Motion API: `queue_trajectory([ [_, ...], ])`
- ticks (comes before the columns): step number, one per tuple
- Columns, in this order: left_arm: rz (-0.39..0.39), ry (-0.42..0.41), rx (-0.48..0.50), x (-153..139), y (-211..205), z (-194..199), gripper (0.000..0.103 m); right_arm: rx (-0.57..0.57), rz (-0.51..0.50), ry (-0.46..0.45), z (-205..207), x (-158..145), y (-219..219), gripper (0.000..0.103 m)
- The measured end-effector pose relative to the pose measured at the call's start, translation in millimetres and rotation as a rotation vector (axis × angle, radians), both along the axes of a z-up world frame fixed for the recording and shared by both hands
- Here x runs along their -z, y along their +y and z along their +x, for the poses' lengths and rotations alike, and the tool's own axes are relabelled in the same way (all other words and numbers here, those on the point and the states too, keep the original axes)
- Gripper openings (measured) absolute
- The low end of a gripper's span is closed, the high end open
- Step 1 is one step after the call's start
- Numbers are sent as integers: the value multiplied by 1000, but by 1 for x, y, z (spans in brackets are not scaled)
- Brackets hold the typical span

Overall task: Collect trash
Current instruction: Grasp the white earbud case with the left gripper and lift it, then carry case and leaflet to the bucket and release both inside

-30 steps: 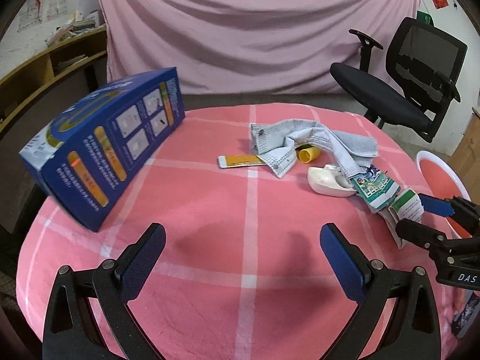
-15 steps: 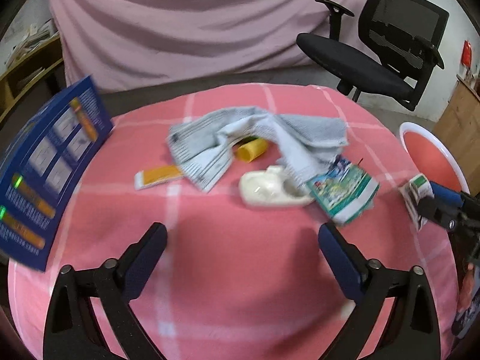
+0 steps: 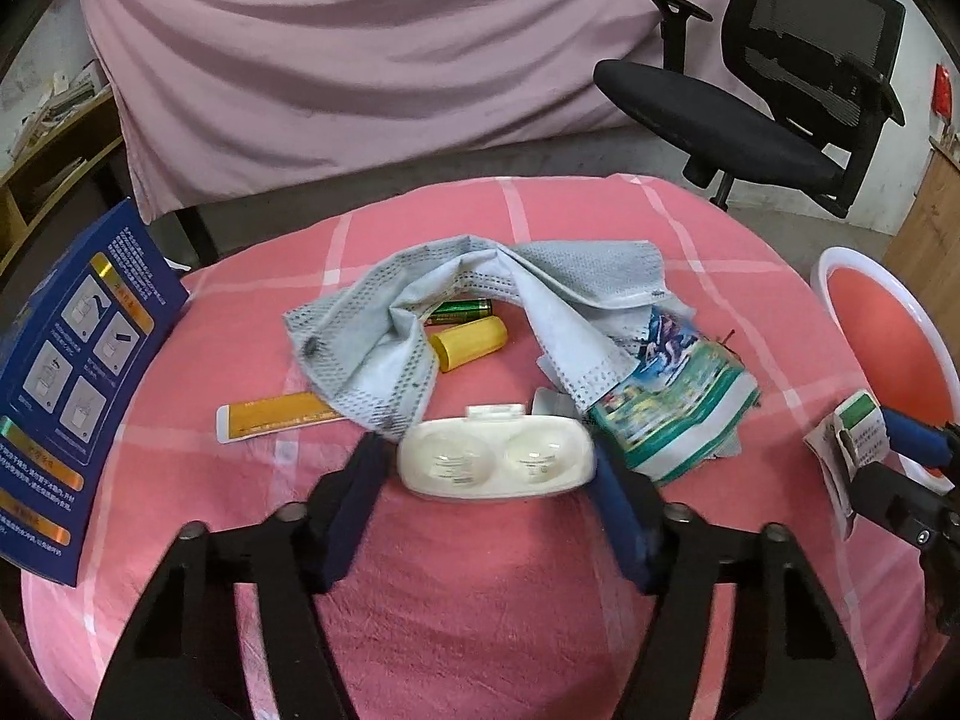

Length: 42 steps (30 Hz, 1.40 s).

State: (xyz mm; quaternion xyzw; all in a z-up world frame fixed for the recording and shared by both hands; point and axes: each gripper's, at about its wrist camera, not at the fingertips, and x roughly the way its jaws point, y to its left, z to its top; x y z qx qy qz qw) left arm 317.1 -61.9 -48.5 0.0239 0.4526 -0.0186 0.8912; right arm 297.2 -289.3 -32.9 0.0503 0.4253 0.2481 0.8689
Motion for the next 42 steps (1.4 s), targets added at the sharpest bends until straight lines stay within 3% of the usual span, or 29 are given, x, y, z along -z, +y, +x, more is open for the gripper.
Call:
queue_trajectory([
  [9, -53, -35, -22, -7, 4, -25, 54, -14, 6, -25, -5, -4, 2, 69],
  [12, -91, -89, -33, -16, 7, -41, 54, -13, 13, -46, -7, -6, 1, 69],
  [15, -117, -195, -45, -31, 9, -60, 54, -9, 30, -87, -12, -12, -1, 69],
  [21, -124, -386, -50, -56, 0, -88, 54, 16, 96, -308, -41, -39, -11, 68],
  [26, -126, -539, -37, -83, -16, -105, 54, 64, 131, -552, -70, -65, -21, 68],
  [29, -120, -621, -13, -99, -26, -114, 54, 116, 173, -638, -80, -73, -34, 69],
  [36, -110, -733, 85, -121, -58, -122, 54, 257, 223, -703, -85, -79, -70, 69],
  [42, -131, -741, 202, -129, -101, -113, 54, 405, 218, -715, -90, -79, -102, 69],
])
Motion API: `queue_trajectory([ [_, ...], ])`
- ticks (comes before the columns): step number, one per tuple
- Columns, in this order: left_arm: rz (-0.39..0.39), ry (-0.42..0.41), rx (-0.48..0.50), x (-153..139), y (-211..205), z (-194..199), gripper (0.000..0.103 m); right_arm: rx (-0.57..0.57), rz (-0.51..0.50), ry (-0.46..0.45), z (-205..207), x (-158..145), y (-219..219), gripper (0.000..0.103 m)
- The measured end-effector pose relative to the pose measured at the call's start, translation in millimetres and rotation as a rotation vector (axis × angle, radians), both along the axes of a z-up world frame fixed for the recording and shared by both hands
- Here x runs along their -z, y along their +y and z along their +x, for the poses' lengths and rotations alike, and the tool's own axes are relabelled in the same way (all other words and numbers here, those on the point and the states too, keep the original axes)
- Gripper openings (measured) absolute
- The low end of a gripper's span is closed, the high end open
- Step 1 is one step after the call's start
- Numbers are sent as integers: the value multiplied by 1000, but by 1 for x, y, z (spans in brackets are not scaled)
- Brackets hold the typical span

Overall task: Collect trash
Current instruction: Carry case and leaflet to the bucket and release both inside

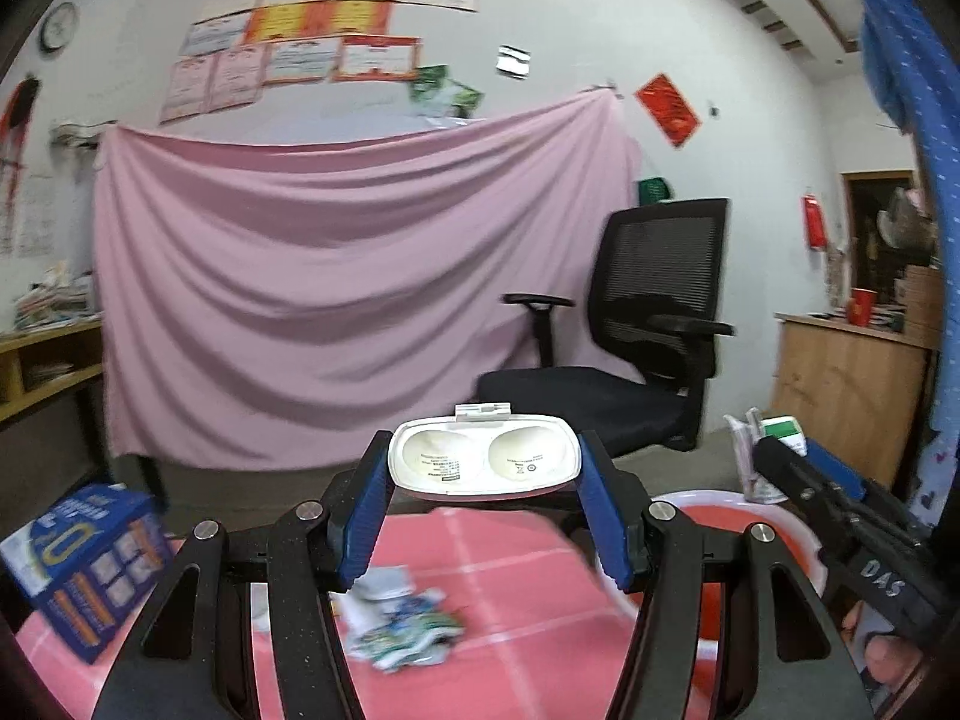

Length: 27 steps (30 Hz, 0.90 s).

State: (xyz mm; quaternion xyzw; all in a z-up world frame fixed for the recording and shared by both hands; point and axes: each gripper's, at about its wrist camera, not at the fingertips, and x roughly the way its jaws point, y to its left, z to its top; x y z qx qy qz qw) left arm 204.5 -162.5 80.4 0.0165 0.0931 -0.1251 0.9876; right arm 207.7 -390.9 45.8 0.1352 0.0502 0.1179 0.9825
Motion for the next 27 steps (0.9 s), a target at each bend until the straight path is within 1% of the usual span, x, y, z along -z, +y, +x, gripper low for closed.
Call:
queue_trajectory([
  [3, 20, 32, 76, 1, -26, 9, 54, 63, 20, 28, 1, 4, -17, 69],
  [5, 31, 67, 127, 4, -45, 17, 54, 106, 33, 57, 4, 8, -30, 69],
  [10, 49, 146, 204, 13, -84, 36, 54, 195, 98, 129, 12, 18, -61, 69],
  [16, 48, 234, 239, 22, -107, 56, 54, 248, 174, 210, 15, 32, -85, 69],
  [24, 15, 404, 275, 42, -126, 84, 54, 268, 209, 290, 23, 42, -96, 70],
  [27, 7, 453, 285, 47, -131, 94, 54, 282, 226, 325, 29, 47, -100, 71],
])
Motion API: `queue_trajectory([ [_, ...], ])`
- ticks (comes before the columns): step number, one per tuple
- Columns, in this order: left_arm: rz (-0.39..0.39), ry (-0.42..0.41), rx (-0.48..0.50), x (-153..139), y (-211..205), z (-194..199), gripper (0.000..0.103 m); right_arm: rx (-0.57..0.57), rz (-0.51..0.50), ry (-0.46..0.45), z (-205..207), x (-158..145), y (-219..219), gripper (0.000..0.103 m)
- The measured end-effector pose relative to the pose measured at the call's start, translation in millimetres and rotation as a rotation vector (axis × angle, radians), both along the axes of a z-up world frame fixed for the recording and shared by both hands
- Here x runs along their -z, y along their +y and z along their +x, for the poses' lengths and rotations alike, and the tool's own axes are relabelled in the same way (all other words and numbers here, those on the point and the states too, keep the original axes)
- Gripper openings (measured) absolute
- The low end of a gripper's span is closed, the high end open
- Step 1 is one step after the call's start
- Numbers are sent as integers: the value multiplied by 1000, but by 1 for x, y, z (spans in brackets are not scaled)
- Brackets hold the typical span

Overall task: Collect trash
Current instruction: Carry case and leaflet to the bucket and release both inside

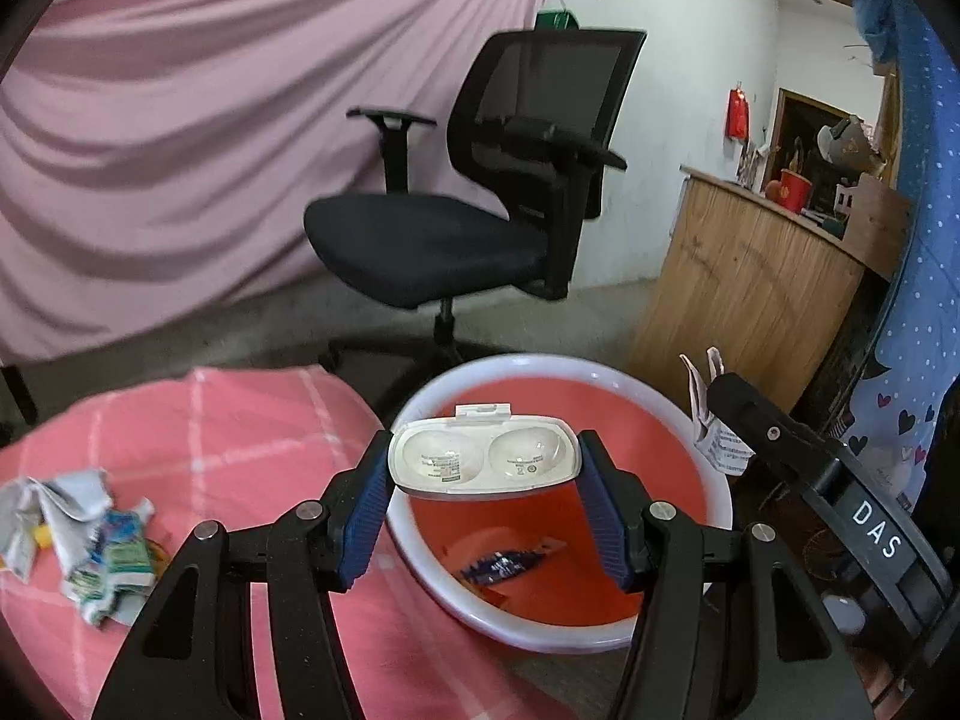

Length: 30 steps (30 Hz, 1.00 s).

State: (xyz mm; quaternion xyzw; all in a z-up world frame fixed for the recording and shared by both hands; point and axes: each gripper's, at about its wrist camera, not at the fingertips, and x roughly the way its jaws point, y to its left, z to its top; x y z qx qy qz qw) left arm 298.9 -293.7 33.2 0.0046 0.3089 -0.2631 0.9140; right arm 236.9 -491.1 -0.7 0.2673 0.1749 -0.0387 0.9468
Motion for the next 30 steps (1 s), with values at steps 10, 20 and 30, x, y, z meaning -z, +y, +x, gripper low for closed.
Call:
queue_trajectory([
  [10, -25, 93, -33, 10, 10, 13, 59, 17, 56, 60, 5, 8, -13, 73],
  [20, -89, 21, -150, -10, 58, 2, 75, -8, 16, 42, 5, -1, 2, 81],
  [30, -65, -203, -359, -34, 127, -33, 102, -64, -106, -157, -8, -36, 51, 103],
])
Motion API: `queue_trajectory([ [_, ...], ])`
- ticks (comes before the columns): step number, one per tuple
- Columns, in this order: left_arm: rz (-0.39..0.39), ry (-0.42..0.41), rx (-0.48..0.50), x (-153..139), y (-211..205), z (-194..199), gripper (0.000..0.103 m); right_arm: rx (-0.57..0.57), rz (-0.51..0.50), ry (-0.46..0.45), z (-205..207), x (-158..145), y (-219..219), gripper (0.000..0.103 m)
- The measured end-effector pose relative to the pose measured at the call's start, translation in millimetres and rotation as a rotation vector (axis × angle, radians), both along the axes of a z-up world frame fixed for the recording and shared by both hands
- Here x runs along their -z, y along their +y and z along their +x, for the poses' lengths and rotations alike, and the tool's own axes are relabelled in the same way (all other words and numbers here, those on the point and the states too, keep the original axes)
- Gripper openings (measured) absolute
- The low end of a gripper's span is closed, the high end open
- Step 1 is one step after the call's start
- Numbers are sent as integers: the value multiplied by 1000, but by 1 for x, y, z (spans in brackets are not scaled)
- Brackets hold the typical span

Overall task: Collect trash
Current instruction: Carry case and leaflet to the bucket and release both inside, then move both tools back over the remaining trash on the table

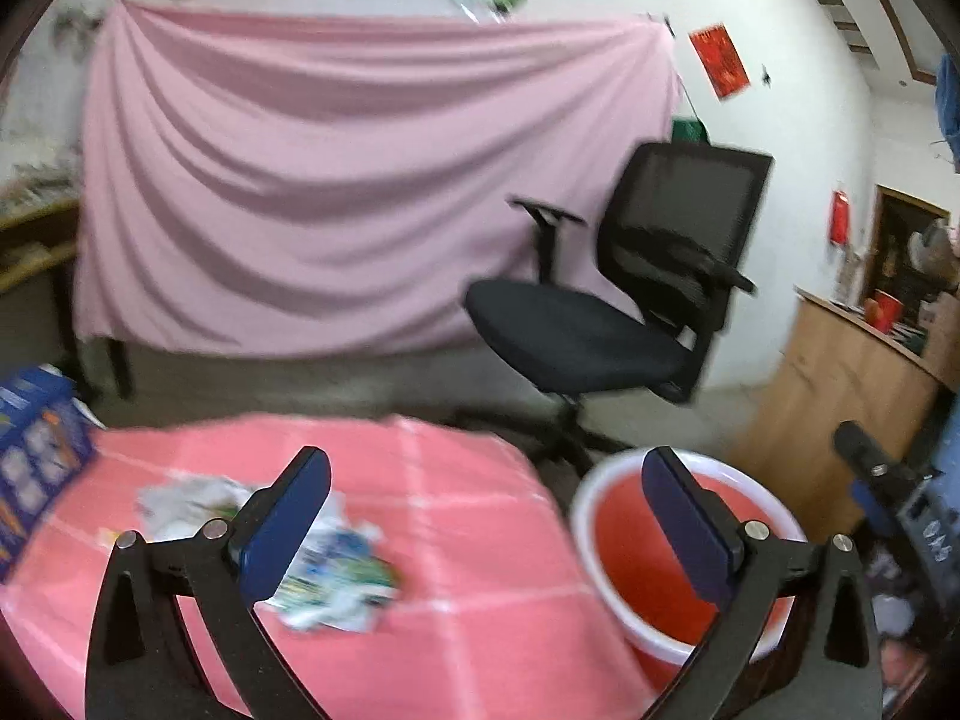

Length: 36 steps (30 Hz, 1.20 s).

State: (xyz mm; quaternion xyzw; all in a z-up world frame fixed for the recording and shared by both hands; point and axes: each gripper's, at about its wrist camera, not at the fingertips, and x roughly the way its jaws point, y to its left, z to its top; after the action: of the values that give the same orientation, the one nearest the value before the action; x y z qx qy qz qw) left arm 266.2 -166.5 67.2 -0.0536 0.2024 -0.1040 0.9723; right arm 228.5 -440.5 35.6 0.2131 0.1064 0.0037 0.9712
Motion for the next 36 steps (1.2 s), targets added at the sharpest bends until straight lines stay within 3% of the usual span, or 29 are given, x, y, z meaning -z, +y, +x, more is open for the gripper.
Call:
queue_trajectory([
  [10, 32, -124, -153, 3, 72, -47, 102, -144, -164, -188, -12, -23, 76, 103],
  [20, 89, -211, -270, 13, 122, -84, 102, -266, -317, -229, -12, -20, 137, 103],
  [30, 151, -166, -283, 37, 155, -89, 102, -358, -421, -168, -3, -3, 173, 103],
  [36, 187, -36, -245, 55, 169, -70, 102, -412, -495, -86, 9, 8, 193, 103],
])
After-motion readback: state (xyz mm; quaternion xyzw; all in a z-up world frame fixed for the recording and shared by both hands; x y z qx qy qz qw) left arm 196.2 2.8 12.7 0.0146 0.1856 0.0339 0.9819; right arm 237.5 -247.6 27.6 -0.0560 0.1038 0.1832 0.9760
